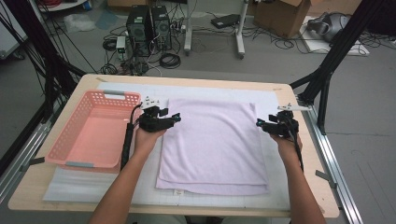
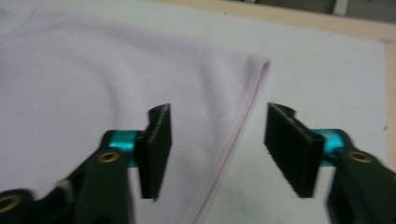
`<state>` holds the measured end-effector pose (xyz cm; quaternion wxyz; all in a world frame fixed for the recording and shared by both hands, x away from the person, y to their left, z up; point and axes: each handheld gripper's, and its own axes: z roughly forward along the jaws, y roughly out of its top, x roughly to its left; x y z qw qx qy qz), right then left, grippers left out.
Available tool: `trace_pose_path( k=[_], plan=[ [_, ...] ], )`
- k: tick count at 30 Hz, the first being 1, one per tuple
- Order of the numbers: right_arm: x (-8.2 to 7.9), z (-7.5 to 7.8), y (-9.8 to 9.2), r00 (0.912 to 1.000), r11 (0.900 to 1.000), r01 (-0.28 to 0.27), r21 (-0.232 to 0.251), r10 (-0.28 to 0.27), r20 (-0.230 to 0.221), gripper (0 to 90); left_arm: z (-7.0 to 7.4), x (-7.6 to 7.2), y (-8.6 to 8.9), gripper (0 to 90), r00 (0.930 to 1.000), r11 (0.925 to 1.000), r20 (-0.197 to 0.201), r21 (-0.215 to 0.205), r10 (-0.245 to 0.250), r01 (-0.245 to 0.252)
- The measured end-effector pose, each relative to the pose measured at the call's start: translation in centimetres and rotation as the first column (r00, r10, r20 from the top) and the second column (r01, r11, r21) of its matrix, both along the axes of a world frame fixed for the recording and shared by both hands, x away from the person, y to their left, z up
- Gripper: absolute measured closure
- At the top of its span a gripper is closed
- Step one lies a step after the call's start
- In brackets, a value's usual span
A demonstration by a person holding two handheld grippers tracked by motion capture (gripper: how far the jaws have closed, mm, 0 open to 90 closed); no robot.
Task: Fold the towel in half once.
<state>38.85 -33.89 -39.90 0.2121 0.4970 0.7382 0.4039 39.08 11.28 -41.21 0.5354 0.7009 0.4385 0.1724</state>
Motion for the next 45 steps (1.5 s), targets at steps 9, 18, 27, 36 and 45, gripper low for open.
trace_pose_path(
  k=[9,18,27,36,45],
  plan=[
    [-3.5,-0.5,0.1,0.9982,0.998,-0.054,0.012,0.054,0.026,41.5,-0.8,-3.5,0.5,39.5,0.9993,0.9995,0.021,0.004,-0.032,0.032],
    [-7.6,-1.8,-0.1,0.9963,0.997,-0.077,-0.015,0.078,0.038,42.3,-1.7,-7.0,1.4,39.6,0.9975,0.9969,0.018,0.041,-0.069,0.068],
    [-10.7,-2.7,-0.3,0.9966,0.997,-0.075,0.007,0.075,0.034,43.3,-2.1,-8.9,2.6,39.6,0.9974,0.9956,-0.007,0.059,-0.072,0.072],
    [-14.0,-3.4,-0.4,0.9972,0.998,-0.069,-0.003,0.069,0.030,44.9,-3.2,-12.0,3.5,39.6,0.9980,0.9969,-0.034,0.056,-0.053,0.054],
    [-16.8,-3.5,-0.3,0.9979,0.998,-0.059,-0.001,0.059,0.027,44.9,-3.4,-15.0,3.7,46.2,0.9965,0.9960,-0.068,0.072,-0.048,0.053]
  ],
)
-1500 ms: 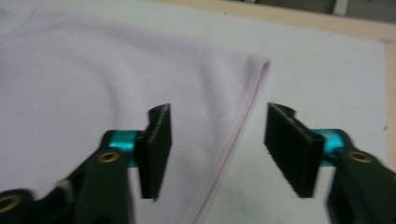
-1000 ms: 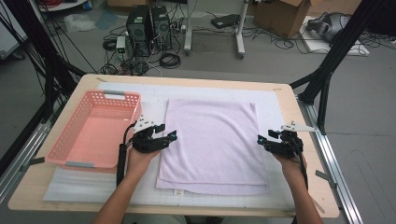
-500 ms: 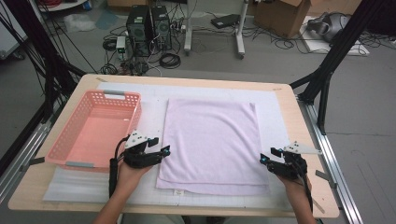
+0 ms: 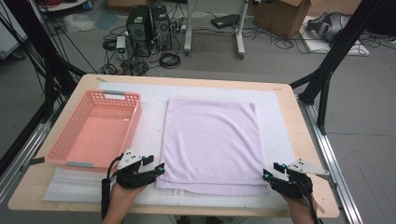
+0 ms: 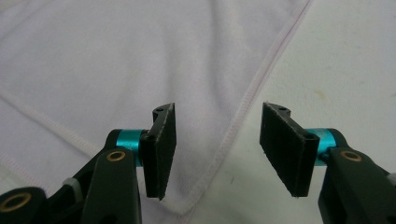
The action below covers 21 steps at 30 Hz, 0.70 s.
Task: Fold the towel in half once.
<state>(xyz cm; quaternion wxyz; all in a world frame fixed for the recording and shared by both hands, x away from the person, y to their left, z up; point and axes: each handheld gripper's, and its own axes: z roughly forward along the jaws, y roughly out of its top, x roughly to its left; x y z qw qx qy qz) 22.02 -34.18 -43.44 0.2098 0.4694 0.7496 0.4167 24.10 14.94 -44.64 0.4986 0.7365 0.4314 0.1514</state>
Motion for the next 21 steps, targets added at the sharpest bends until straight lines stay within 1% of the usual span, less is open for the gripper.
trace_pose_path(
  k=[4,7,11,14,17,21],
  plan=[
    [-0.8,0.0,-0.1,1.0000,1.000,-0.001,-0.006,0.001,-0.003,44.9,0.1,-0.8,-0.2,53.2,0.9997,0.9997,-0.010,0.005,-0.023,0.023],
    [-1.3,0.0,-0.1,1.0000,1.000,0.001,-0.009,-0.001,-0.003,44.9,0.0,-1.2,-0.6,55.9,0.9992,0.9989,-0.012,0.027,-0.037,0.038],
    [-1.5,0.0,-0.2,1.0000,1.000,0.002,-0.008,-0.002,-0.002,44.8,-0.2,-1.2,-1.1,56.9,0.9990,0.9966,-0.023,0.072,-0.037,0.039],
    [-1.5,0.0,-0.2,1.0000,1.000,0.003,-0.007,-0.003,-0.001,44.7,-0.3,-1.1,-1.4,58.6,0.9985,0.9960,-0.028,0.074,-0.048,0.050],
    [-1.3,0.0,-0.2,1.0000,1.000,0.004,-0.005,-0.004,-0.002,44.6,-0.5,-1.0,-1.6,59.7,0.9971,0.9948,-0.048,0.080,-0.059,0.062],
    [-1.3,0.0,-0.2,1.0000,1.000,0.002,-0.005,-0.002,-0.004,44.6,-0.7,-1.0,-1.8,60.8,0.9967,0.9934,-0.057,0.095,-0.059,0.064]
  ],
)
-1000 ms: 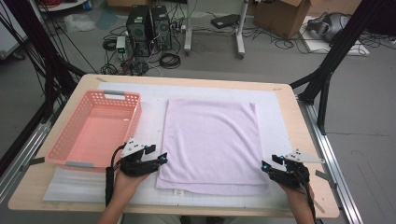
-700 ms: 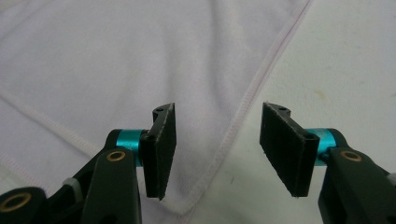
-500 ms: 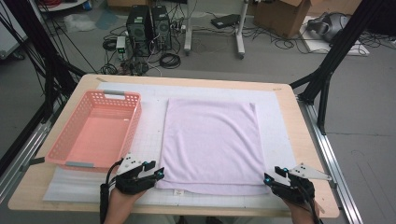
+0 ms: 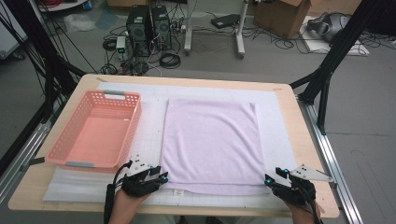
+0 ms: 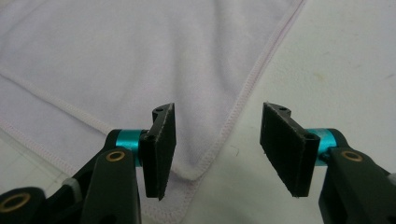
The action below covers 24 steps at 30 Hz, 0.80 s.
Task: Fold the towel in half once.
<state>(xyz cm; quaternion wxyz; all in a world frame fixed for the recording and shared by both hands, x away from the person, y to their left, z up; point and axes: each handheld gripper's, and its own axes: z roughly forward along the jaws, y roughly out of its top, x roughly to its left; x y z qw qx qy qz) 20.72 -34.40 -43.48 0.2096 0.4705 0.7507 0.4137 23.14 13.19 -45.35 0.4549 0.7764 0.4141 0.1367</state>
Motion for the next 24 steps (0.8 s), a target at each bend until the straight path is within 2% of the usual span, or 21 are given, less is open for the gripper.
trace_pose_path(
  k=[2,5,13,17,24],
  plan=[
    [-0.03,0.02,0.05,1.0000,1.000,-0.001,0.000,0.001,0.000,44.6,0.03,-0.03,-0.02,62.7,1.0000,0.9999,0.002,0.008,0.007,-0.007],
    [-0.05,0.02,0.09,1.0000,1.000,-0.001,0.000,0.001,-0.001,44.6,0.08,-0.06,0.01,65.2,0.9990,0.9986,0.009,0.030,0.044,-0.044],
    [-0.01,0.01,0.04,1.0000,1.000,-0.004,0.000,0.004,0.000,44.4,0.09,-0.15,-0.10,71.5,0.9991,0.9985,0.030,0.046,0.030,-0.031],
    [-0.01,0.02,0.01,1.0000,1.000,-0.003,0.001,0.003,0.000,44.4,0.03,-0.09,-0.12,71.3,0.9997,0.9996,0.015,0.019,0.019,-0.019],
    [0.02,0.02,0.04,1.0000,1.000,-0.003,0.002,0.003,0.000,44.4,-0.07,-0.14,-0.59,79.2,0.9995,0.9986,0.031,0.053,0.007,-0.009]
  ],
)
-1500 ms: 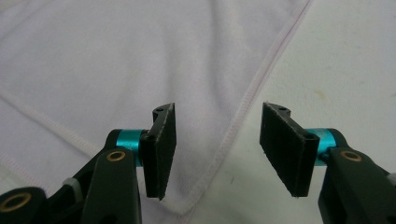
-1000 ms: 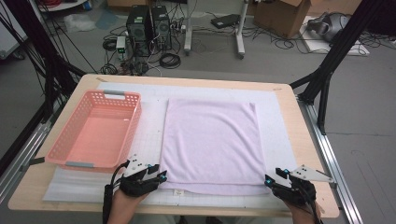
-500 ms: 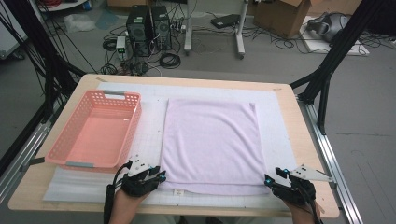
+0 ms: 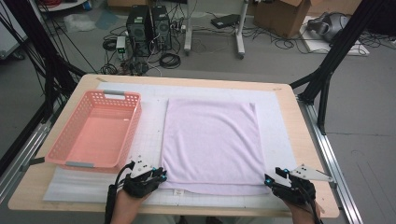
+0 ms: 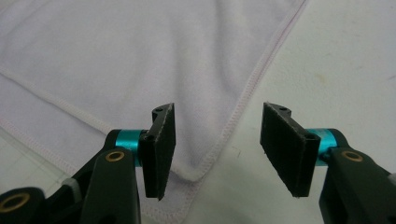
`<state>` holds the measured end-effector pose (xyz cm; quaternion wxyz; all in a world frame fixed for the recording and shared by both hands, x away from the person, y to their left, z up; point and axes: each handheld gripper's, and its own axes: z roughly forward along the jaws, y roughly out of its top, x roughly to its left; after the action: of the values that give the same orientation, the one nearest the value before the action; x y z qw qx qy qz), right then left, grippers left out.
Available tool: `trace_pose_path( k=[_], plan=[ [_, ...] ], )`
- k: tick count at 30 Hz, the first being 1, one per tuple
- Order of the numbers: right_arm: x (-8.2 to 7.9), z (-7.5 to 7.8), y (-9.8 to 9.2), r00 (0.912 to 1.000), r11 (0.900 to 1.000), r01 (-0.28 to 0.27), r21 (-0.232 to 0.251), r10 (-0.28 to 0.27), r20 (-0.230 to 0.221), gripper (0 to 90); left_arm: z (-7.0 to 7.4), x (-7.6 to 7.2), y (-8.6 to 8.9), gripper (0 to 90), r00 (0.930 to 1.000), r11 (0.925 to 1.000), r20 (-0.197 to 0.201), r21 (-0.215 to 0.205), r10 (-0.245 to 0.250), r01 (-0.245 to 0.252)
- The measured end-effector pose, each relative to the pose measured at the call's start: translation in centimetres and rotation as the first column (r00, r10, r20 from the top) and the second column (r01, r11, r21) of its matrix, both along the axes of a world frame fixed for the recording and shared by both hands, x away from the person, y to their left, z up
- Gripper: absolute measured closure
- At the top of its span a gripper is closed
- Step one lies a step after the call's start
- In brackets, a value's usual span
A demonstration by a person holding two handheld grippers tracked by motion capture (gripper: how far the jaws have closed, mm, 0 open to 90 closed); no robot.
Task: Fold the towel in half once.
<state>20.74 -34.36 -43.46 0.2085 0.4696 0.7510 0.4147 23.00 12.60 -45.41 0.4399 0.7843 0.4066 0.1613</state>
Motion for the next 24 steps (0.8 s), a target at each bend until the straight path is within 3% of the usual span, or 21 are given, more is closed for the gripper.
trace_pose_path(
  k=[7,10,12,17,24],
  plan=[
    [0.0,0.0,0.0,1.0000,1.000,0.003,-0.001,-0.003,0.000,44.8,0.1,-0.1,-0.1,86.4,1.0000,0.9999,0.000,-0.012,0.008,-0.008],
    [-0.2,0.1,-0.4,0.9999,1.000,0.013,-0.002,-0.013,-0.007,53.0,0.2,-0.2,0.1,86.6,0.9999,0.9993,-0.006,-0.035,0.015,-0.015],
    [-0.3,0.1,-0.7,0.9995,1.000,0.013,0.004,-0.013,-0.030,59.0,0.3,-0.3,0.3,86.7,0.9999,0.9990,-0.004,-0.044,0.013,-0.014],
    [-0.2,-0.3,-0.5,0.9971,1.000,-0.004,0.028,0.006,-0.076,60.5,0.5,-0.4,0.7,86.7,0.9998,0.9973,-0.003,-0.071,0.019,-0.019],
    [0.1,-1.0,1.1,0.9916,0.997,-0.054,-0.050,0.048,-0.120,68.8,0.7,-0.6,1.1,86.8,0.9999,0.9941,0.001,-0.108,0.014,-0.014]
  ],
)
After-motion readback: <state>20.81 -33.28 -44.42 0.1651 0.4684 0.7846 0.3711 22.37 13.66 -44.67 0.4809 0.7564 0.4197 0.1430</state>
